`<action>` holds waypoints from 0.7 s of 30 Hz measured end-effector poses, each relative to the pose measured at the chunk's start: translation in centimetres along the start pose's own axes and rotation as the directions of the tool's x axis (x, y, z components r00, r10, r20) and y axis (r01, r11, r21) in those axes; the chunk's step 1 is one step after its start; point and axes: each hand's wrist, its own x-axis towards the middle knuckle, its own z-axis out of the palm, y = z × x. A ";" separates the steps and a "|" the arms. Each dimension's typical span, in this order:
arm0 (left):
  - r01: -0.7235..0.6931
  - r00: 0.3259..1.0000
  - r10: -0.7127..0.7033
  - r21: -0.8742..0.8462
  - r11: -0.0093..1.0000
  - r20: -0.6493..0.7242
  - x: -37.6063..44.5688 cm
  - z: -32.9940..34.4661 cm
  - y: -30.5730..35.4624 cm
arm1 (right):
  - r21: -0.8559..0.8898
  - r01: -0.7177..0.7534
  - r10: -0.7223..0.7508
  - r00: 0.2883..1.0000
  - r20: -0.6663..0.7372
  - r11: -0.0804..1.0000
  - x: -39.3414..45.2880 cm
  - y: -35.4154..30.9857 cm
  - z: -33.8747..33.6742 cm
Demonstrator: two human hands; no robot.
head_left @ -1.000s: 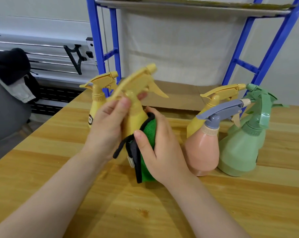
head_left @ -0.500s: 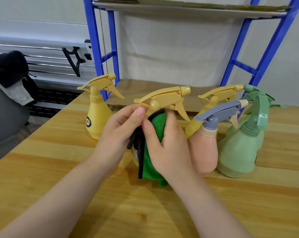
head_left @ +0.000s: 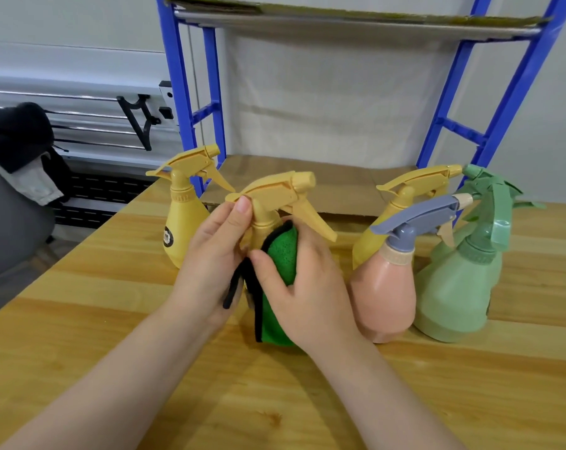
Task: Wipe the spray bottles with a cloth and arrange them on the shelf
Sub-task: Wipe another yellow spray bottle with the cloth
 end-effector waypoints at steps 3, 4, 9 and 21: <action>-0.032 0.999 0.032 -0.035 0.999 -0.008 0.4 -0.3 0.4 | 0.048 0.006 -0.006 1.000 -0.002 0.999 0.1 0.4 -0.1; -0.039 0.999 0.037 -0.065 0.997 -0.025 0.6 -0.5 0.5 | 0.072 0.008 -0.008 1.000 -0.008 0.997 0.1 0.5 -0.2; -0.070 0.993 0.043 -0.251 0.965 -0.111 1.3 -1.6 1.2 | 0.172 0.069 -0.060 0.997 -0.056 0.983 0.0 0.9 0.0; -0.097 0.982 0.004 -0.488 0.868 -0.187 1.0 -1.3 0.8 | 0.757 -0.322 0.360 0.925 0.122 0.568 0.1 0.0 0.4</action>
